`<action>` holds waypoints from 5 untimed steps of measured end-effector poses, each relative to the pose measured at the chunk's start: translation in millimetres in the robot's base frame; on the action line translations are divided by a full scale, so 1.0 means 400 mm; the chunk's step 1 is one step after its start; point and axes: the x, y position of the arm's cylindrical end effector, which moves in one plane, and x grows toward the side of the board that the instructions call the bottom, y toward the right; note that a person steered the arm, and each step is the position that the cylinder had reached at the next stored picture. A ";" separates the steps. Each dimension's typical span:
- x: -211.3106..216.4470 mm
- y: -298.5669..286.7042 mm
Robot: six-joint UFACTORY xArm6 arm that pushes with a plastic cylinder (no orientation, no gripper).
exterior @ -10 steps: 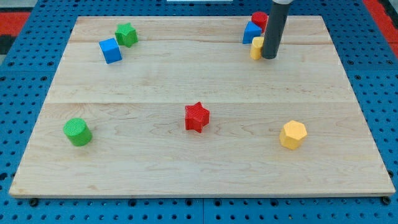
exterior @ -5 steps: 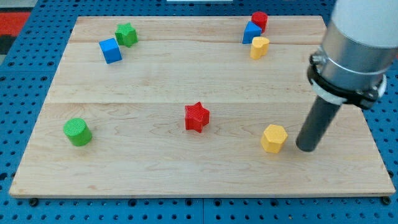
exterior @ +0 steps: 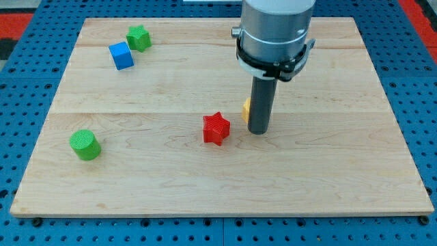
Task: Place the yellow hexagon below the blue triangle
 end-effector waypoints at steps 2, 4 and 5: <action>-0.091 -0.087; -0.246 -0.086; -0.303 -0.059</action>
